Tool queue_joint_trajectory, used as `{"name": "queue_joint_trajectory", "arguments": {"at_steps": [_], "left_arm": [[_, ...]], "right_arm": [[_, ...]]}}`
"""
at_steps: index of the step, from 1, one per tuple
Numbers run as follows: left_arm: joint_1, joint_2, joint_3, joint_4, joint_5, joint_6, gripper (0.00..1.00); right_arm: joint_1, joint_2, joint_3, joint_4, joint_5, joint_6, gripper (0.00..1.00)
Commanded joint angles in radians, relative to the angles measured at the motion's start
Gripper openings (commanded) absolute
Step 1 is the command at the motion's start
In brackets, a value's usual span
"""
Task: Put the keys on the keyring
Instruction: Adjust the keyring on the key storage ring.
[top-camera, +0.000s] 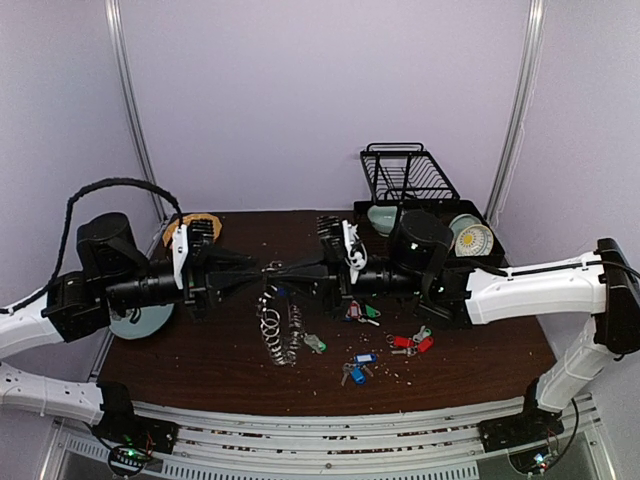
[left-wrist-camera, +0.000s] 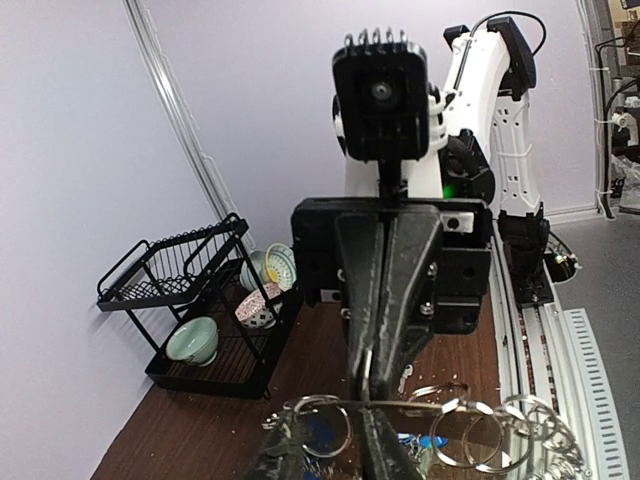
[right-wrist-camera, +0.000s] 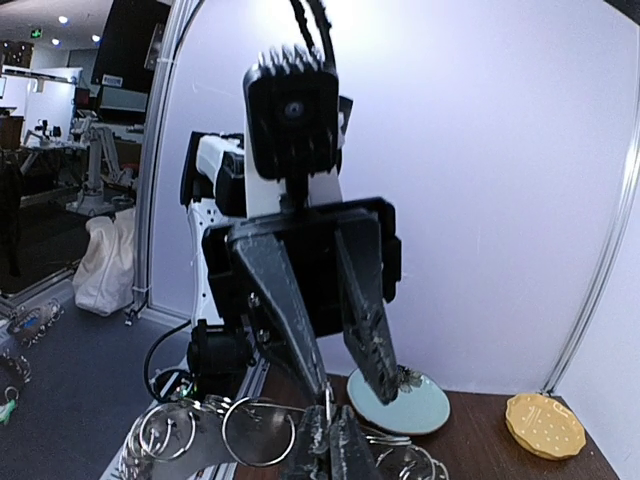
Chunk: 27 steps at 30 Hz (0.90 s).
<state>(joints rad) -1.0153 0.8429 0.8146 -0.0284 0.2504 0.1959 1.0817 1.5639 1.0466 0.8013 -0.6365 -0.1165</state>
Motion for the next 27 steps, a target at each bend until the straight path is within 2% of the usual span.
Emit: {"name": "queue_joint_trajectory", "arguments": {"at_steps": [1, 6, 18, 27], "left_arm": [[-0.003, 0.03, 0.029, 0.078, 0.059, -0.001, 0.22], [-0.003, 0.034, 0.024, 0.104, 0.088, 0.004, 0.22], [-0.003, 0.051, 0.037, 0.171, 0.089, -0.015, 0.15], [-0.002, 0.008, 0.01, 0.14, 0.097, -0.009, 0.2]], "right_arm": [[0.008, -0.017, -0.01, 0.215, 0.024, 0.076, 0.0], [0.011, -0.011, -0.01, 0.22, 0.037, 0.079, 0.0], [0.013, -0.014, 0.002, 0.161, 0.028, 0.031, 0.0], [0.012, -0.022, 0.009, 0.131, 0.014, 0.014, 0.0]]}}
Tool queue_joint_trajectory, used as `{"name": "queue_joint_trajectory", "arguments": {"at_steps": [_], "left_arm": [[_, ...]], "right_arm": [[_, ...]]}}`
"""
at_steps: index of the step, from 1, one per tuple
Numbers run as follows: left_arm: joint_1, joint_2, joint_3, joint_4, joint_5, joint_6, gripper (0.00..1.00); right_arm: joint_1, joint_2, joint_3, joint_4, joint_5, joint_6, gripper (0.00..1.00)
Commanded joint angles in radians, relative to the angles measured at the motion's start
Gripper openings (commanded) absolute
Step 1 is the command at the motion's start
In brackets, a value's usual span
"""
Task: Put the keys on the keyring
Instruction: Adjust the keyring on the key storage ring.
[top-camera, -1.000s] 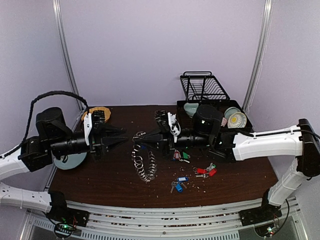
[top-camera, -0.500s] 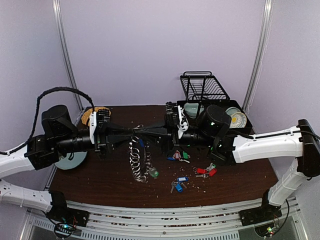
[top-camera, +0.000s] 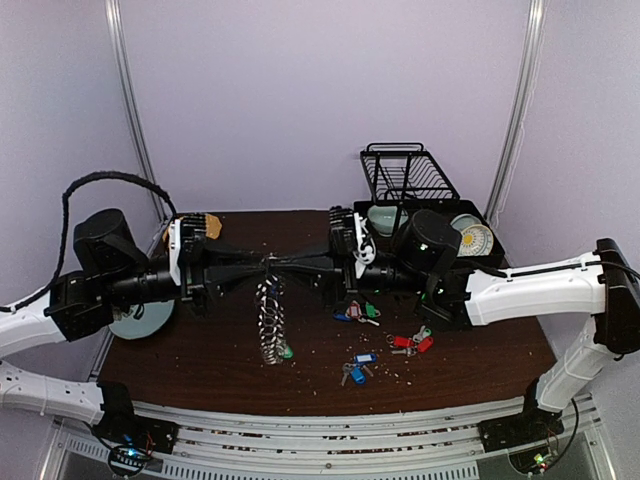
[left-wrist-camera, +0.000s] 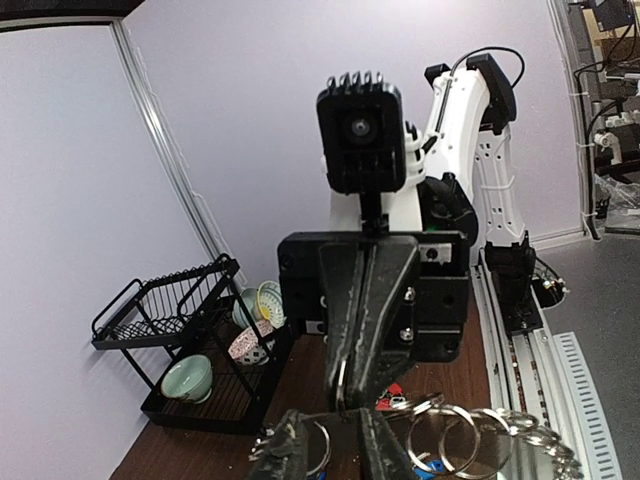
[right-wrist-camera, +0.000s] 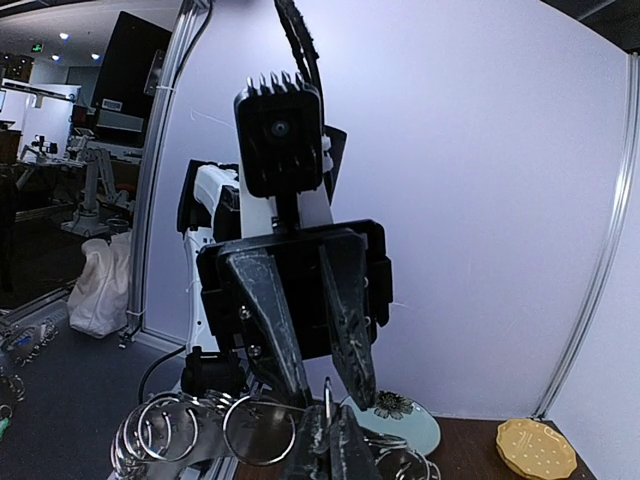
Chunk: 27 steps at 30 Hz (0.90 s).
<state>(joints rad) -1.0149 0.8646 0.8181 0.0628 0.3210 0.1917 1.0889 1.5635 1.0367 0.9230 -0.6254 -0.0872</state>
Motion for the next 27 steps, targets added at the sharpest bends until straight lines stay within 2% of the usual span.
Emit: {"name": "queue_joint_trajectory", "arguments": {"at_steps": [1, 5, 9, 11, 17, 23, 25, 27], "left_arm": [[-0.004, -0.011, 0.012, 0.032, 0.026, -0.003, 0.2], [-0.002, -0.008, 0.023, 0.019, 0.027, -0.003, 0.23], [-0.002, 0.035, 0.061, -0.021, 0.025, -0.004, 0.22], [-0.002, 0.044, 0.061, -0.012, 0.009, -0.002, 0.19], [-0.002, 0.062, 0.073, -0.013, 0.001, 0.001, 0.0], [-0.002, 0.06, 0.073, -0.051, -0.023, 0.02, 0.0], [-0.002, 0.055, 0.074, -0.067, -0.047, 0.041, 0.0], [-0.003, 0.049, 0.081, -0.087, -0.072, 0.064, 0.0]], "right_arm": [[0.005, -0.022, 0.018, 0.008, 0.003, -0.016, 0.0], [0.005, -0.029, 0.02, 0.005, 0.003, -0.021, 0.0], [0.006, -0.035, 0.019, 0.004, 0.004, -0.024, 0.0], [0.006, -0.036, 0.017, 0.003, 0.002, -0.023, 0.0], [0.006, -0.042, 0.02, -0.016, -0.003, -0.041, 0.0], [0.005, -0.054, 0.022, -0.057, -0.002, -0.07, 0.0], [0.004, -0.067, 0.026, -0.105, 0.0, -0.099, 0.01], [0.001, -0.077, 0.042, -0.215, 0.005, -0.149, 0.06]]}}
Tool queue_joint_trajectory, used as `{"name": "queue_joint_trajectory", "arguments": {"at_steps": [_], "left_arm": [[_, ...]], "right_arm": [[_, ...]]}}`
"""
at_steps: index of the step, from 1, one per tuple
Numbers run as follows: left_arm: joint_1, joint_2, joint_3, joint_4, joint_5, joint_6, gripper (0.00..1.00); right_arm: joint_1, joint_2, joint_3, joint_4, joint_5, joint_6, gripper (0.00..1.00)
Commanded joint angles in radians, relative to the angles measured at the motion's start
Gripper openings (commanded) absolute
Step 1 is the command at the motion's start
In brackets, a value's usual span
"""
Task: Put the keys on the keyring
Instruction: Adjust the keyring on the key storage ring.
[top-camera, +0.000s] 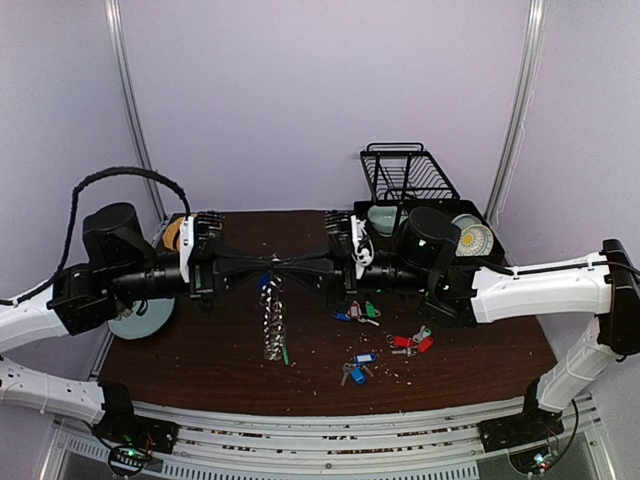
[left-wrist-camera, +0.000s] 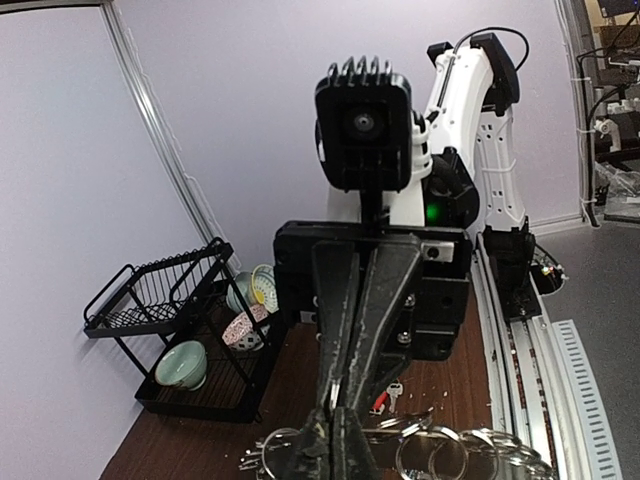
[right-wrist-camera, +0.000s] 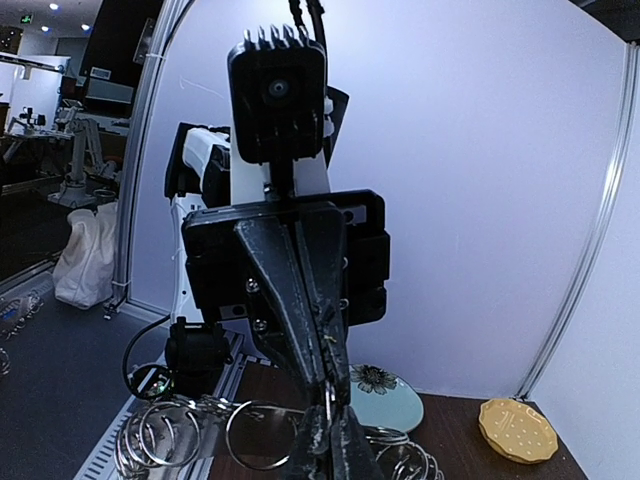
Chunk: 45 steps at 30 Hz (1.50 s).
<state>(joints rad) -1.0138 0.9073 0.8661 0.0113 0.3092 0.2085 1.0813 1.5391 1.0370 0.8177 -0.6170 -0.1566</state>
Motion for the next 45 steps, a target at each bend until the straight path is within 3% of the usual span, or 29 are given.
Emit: {"name": "queue_joint_trajectory", "arguments": {"at_steps": [1, 10, 14, 22, 27, 29, 30, 33, 36, 45], "left_arm": [[-0.004, 0.005, 0.037, -0.047, -0.068, 0.06, 0.0], [-0.005, 0.002, 0.058, -0.09, -0.078, 0.112, 0.0], [-0.005, 0.007, 0.072, -0.124, -0.081, 0.128, 0.0], [-0.005, 0.015, 0.088, -0.137, -0.062, 0.132, 0.0], [-0.005, 0.009, 0.061, -0.132, -0.074, 0.096, 0.01], [-0.005, -0.014, 0.015, -0.097, -0.106, 0.069, 0.27], [-0.005, -0.029, -0.013, -0.069, -0.107, 0.062, 0.31], [-0.005, -0.066, -0.092, 0.058, -0.094, 0.019, 0.23], [-0.005, -0.069, -0.119, 0.139, -0.079, -0.011, 0.17], [-0.005, -0.034, -0.106, 0.204, -0.024, -0.027, 0.2]], "right_arm": [[0.007, -0.054, 0.055, -0.162, 0.009, -0.114, 0.07], [0.004, -0.063, 0.113, -0.415, 0.083, -0.259, 0.08], [0.005, -0.063, 0.146, -0.499, 0.101, -0.303, 0.14], [0.005, -0.046, 0.186, -0.578, 0.116, -0.335, 0.0], [0.004, -0.068, 0.168, -0.525, 0.112, -0.303, 0.0], [0.0, -0.091, 0.122, -0.418, 0.093, -0.246, 0.0], [-0.001, -0.102, 0.092, -0.346, 0.079, -0.214, 0.0], [0.01, -0.103, 0.044, -0.202, 0.051, -0.162, 0.0], [0.021, -0.092, 0.035, -0.163, 0.059, -0.158, 0.0], [0.023, -0.076, 0.043, -0.147, 0.068, -0.156, 0.0]]}}
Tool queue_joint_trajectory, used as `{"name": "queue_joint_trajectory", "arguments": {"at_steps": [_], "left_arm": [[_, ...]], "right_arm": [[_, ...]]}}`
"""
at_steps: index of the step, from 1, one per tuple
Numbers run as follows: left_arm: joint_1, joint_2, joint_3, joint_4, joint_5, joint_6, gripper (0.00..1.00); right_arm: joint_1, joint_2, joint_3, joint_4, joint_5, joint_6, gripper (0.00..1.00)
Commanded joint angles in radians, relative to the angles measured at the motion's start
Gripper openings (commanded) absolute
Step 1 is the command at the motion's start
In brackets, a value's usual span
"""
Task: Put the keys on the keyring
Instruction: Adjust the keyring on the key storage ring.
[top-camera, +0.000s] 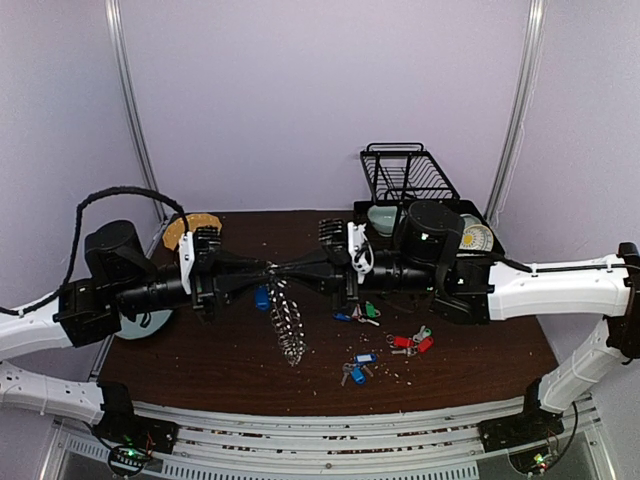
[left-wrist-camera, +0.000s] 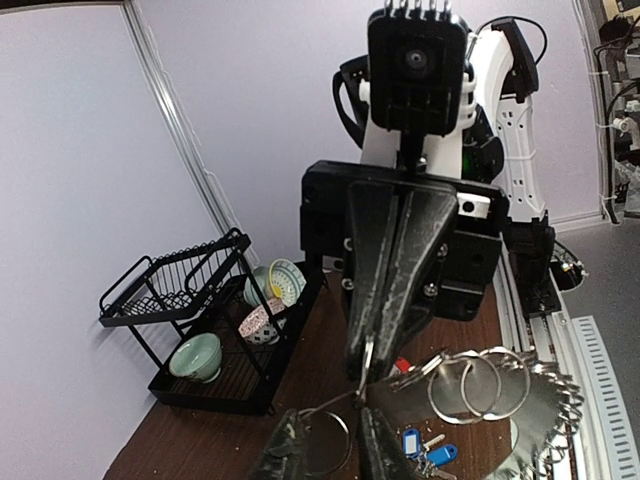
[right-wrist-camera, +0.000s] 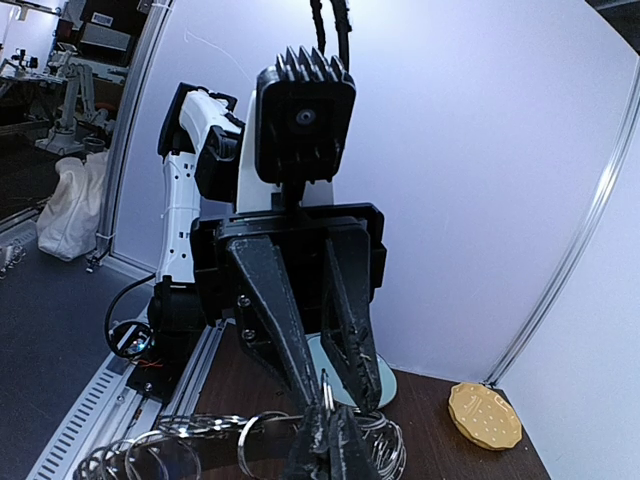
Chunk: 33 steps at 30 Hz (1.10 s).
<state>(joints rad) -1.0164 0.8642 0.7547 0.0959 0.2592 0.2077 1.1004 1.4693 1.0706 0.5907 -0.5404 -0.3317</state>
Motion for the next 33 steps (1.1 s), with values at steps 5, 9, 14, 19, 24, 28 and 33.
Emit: {"name": "queue_joint_trajectory", "arguments": {"at_steps": [5, 9, 14, 19, 24, 28, 33], "left_arm": [[-0.002, 0.032, 0.014, 0.137, 0.026, -0.031, 0.17], [-0.002, 0.039, 0.015, 0.152, 0.047, -0.032, 0.16], [-0.003, 0.036, 0.004, 0.173, 0.092, -0.037, 0.12], [-0.004, 0.045, 0.011, 0.176, 0.086, -0.039, 0.06], [-0.004, 0.048, 0.013, 0.178, 0.08, -0.04, 0.0], [-0.005, 0.038, 0.006, 0.17, 0.057, -0.011, 0.0], [-0.016, -0.005, 0.005, 0.018, -0.003, 0.224, 0.0]], "right_arm": [[0.007, -0.007, 0.011, 0.077, -0.007, 0.014, 0.0], [0.007, -0.006, 0.013, 0.065, -0.004, 0.007, 0.0], [0.007, -0.006, 0.014, 0.063, -0.009, 0.005, 0.0], [0.009, -0.006, 0.018, 0.048, -0.011, -0.009, 0.0], [0.012, -0.007, 0.021, 0.037, -0.018, -0.018, 0.0], [0.011, -0.013, 0.018, 0.02, -0.023, -0.02, 0.0], [-0.041, -0.052, 0.018, -0.077, -0.037, 0.05, 0.32]]}}
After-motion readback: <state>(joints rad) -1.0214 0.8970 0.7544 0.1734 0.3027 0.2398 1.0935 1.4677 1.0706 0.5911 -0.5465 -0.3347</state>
